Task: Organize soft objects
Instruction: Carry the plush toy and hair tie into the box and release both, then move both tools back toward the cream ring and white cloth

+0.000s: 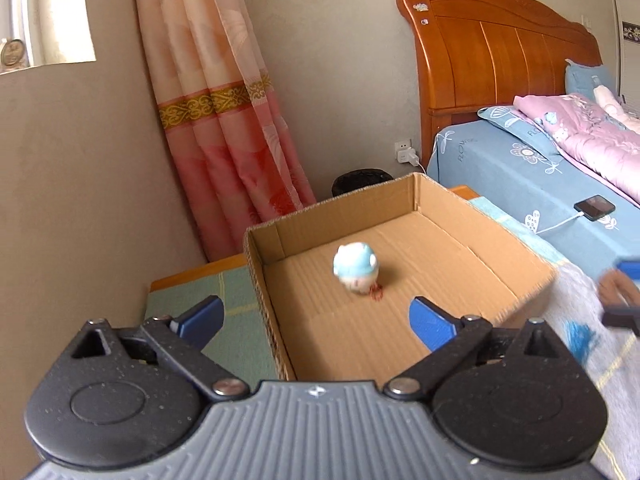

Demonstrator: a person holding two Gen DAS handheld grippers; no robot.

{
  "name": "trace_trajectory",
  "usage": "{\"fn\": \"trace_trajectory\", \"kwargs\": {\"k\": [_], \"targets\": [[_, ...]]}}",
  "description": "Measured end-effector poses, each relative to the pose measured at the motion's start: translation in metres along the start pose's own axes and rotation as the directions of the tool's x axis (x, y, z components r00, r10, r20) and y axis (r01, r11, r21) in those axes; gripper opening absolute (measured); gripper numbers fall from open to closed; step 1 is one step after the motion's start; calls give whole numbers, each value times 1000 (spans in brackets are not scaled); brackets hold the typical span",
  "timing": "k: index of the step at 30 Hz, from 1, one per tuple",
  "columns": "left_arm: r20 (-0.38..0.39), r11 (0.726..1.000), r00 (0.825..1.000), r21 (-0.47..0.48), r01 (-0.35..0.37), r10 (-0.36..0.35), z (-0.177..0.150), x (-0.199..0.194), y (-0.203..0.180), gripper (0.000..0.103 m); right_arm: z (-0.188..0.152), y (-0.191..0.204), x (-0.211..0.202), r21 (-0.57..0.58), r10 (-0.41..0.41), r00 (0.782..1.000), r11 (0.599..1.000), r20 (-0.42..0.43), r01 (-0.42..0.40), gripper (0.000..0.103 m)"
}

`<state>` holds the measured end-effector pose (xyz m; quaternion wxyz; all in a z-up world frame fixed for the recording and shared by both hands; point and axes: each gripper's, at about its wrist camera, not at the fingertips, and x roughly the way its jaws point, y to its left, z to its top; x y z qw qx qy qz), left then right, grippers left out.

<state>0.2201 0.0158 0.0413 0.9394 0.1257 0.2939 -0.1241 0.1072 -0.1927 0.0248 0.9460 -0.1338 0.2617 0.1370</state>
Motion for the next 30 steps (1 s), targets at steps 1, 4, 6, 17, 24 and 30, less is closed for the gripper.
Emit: {"fn": "trace_trajectory", "kwargs": {"k": [1,4,6,17,24,30], "targets": [[4,1000,1000,0,1,-1,-5,-9,-1,100,3,1,1,-2,4,1000,1000,2,-4,42],[9,1000,1000,0,-18,18,-22,-33,-6,100,15,2,7,-7,16,1000,1000,4,-15,42],[22,999,998,-14,-51,51,-35,-49,-8,102,24,1,13,2,24,1000,1000,3,-24,42],[-4,988,996,-128,-91,91,-87,-83,-2,102,87,-11,92,1,22,998,1000,-51,-22,43],[-38,982,993,-144,-119,115,-97,-79,7,102,111,-19,156,1,-62,994,998,-89,62,67],[-37,981,993,-156,-115,110,-100,-82,15,102,107,-19,156,-4,-89,990,996,-111,89,100]]}}
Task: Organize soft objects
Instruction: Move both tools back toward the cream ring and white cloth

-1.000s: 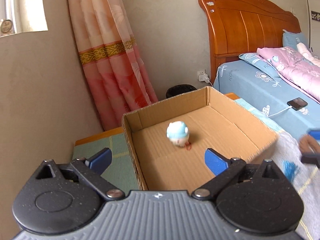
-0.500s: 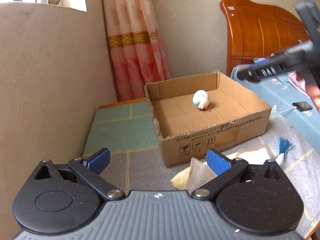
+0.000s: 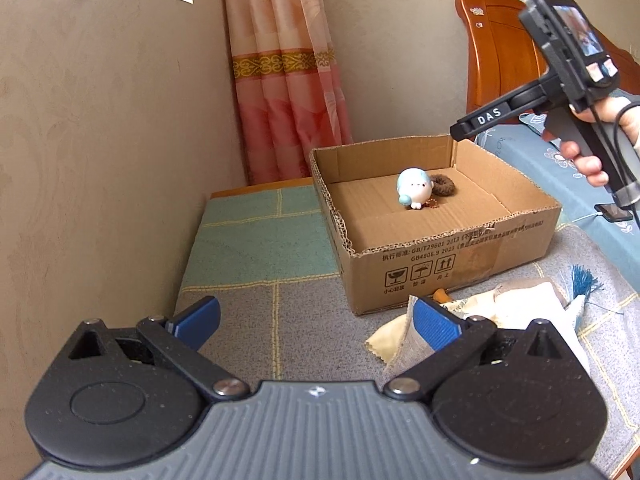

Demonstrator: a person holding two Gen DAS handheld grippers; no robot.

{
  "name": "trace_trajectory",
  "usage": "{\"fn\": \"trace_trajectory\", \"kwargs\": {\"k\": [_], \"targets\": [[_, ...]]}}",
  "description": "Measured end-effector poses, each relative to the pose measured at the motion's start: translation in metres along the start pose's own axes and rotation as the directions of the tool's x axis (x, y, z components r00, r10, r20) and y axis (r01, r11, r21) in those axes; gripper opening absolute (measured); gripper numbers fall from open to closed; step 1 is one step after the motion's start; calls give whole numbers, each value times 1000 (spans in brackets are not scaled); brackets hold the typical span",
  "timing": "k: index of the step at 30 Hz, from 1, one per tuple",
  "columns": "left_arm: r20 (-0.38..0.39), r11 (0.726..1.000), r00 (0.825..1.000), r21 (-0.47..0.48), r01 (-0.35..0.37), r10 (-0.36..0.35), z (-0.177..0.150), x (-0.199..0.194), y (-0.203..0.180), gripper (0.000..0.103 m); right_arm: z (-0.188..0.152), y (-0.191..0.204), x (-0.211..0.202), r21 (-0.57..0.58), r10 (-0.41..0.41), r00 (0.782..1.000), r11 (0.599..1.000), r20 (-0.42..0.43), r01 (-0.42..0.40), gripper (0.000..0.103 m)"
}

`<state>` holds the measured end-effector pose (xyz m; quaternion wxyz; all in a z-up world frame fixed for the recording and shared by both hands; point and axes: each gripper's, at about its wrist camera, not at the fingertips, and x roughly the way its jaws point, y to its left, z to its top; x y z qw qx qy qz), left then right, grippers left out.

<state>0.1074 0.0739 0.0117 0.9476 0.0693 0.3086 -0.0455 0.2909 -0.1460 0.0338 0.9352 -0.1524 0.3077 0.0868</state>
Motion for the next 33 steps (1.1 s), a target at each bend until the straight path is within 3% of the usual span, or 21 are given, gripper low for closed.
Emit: {"fn": "trace_trajectory", "kwargs": {"k": [8,15,33], "targets": [[-17,1000,1000,4,24,-24,-7,-4,-3,102,-18,5,-38,-4,11,1000,1000,7,-11,103],[-20,999,999,39,36,-35,-10,-12,-13,102,-54,7,-65,37,54,998,998,-25,-53,103],[-91,991,992,100,93,-84,-25,-10,-42,102,-155,14,-86,121,-5,991,992,-135,22,103]]}}
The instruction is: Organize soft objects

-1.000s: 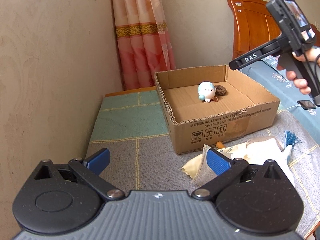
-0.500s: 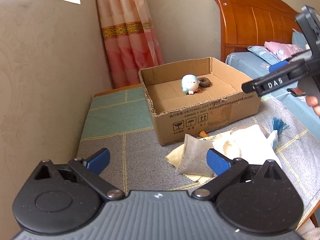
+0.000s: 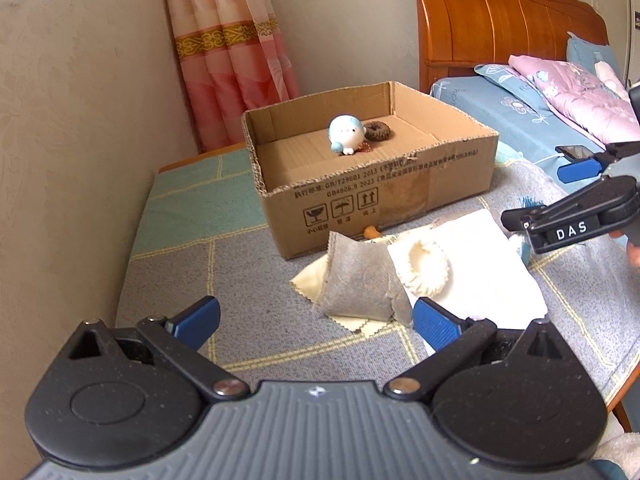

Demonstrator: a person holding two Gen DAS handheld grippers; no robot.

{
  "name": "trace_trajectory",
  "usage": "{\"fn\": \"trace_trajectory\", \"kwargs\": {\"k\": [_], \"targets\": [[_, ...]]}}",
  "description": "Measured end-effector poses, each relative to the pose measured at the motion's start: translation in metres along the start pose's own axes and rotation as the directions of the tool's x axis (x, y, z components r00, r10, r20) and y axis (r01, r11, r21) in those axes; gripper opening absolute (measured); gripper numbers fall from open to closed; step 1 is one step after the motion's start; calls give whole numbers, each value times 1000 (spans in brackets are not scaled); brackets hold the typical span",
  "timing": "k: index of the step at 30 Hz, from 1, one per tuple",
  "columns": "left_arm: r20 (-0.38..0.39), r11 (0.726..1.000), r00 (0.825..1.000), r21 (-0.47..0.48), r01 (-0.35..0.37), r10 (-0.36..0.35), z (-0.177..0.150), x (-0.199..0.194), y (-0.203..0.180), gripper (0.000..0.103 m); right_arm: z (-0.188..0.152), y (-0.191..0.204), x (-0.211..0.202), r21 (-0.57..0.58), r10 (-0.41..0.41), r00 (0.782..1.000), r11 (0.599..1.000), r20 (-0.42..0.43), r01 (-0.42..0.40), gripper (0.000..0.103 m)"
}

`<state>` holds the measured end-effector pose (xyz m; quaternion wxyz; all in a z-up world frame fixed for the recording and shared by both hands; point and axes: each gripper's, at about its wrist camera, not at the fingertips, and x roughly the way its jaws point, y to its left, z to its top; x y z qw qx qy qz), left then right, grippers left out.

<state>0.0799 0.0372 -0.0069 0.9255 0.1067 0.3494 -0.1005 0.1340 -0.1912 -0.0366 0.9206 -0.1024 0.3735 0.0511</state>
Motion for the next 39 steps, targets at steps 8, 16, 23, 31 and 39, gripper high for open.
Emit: {"fn": "trace_trajectory", "kwargs": {"k": [8,16,23,31,39], "targets": [[-27,1000,999,23,18,-18,-3,5,-12,102,-25,-2,-7,28,2,1000,1000,-22,-1,103],[-14,997,999,61,51,-50,1,15,-31,102,-46,-3,-20,-5,-30,1000,1000,-8,30,103],[39,992,998,114,46,-51,4,23,-52,102,-58,-15,-28,41,-2,1000,999,13,2,103],[60,982,998,187,5,-16,6,35,-77,92,-70,-20,-28,50,93,995,994,20,-94,103],[64,980,998,201,-7,-6,5,41,-88,74,-86,-19,-32,-5,221,975,975,17,-221,103]]}}
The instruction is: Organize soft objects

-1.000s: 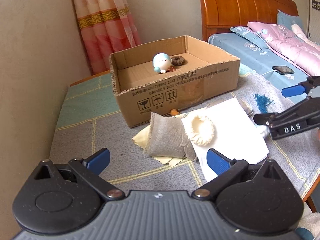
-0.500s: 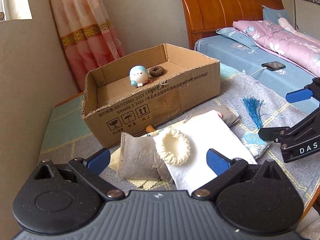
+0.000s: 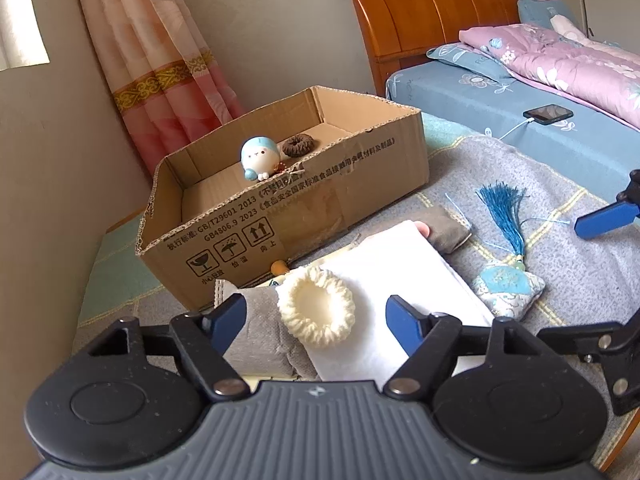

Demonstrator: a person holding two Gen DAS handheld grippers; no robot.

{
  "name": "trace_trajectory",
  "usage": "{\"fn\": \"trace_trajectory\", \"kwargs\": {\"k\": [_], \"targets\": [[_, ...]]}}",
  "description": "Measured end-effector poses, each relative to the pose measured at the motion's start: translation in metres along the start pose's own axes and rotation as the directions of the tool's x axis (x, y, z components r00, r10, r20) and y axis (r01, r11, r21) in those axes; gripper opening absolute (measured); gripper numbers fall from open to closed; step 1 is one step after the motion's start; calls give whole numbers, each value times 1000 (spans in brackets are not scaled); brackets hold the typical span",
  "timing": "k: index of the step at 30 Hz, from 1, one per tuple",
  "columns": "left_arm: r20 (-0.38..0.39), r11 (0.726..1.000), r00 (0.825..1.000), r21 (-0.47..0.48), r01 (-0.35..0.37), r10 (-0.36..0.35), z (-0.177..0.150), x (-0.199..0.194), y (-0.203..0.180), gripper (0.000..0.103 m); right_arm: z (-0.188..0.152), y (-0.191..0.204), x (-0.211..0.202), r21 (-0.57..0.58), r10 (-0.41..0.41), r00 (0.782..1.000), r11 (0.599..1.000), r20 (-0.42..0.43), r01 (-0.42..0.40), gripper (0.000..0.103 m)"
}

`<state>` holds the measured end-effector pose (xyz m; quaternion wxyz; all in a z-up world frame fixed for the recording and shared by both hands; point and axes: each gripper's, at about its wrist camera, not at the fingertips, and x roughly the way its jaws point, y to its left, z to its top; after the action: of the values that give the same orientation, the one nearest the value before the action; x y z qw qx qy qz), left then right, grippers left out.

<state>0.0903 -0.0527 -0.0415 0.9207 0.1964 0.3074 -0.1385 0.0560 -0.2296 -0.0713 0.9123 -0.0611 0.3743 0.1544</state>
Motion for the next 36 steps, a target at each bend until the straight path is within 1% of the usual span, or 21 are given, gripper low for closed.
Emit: {"fn": "trace_trajectory", "kwargs": {"k": [3,6,8,9,11,14,19,25,31,36], "targets": [[-5,1000,1000,-2,-1,1,0,1,-3,67,-3,5,3,-18,30,999,999,-15,-31,103],[-8,1000,1000,-12,0,0,0,2,-4,58,-5,11,7,-43,19,1000,999,-21,-20,103],[-12,1000,1000,-21,-4,3,0,4,-3,49,-6,15,7,-67,9,1000,998,-14,-10,103],[-12,1000,1000,-26,-4,4,0,5,-2,47,-6,15,7,-64,11,1000,998,-16,-12,103],[-12,999,1000,-37,-4,4,-1,5,-1,38,-6,15,7,-58,12,1000,998,-18,-13,103],[-15,998,1000,-59,7,-8,-1,6,2,35,-6,14,7,-56,11,1000,998,-19,-12,103],[-18,995,999,-89,37,-39,-1,3,9,33,-6,15,7,-56,6,1000,998,-18,-7,103],[-27,993,998,-103,54,-57,-3,-11,23,33,-6,16,8,-54,0,1000,999,-20,-1,103],[-78,993,995,-104,56,-65,-15,-22,41,33,-4,18,6,-67,-2,1000,998,-30,0,103],[-133,991,989,-127,45,-62,-32,-19,52,33,1,23,-6,-89,27,1000,996,12,-26,103]]}}
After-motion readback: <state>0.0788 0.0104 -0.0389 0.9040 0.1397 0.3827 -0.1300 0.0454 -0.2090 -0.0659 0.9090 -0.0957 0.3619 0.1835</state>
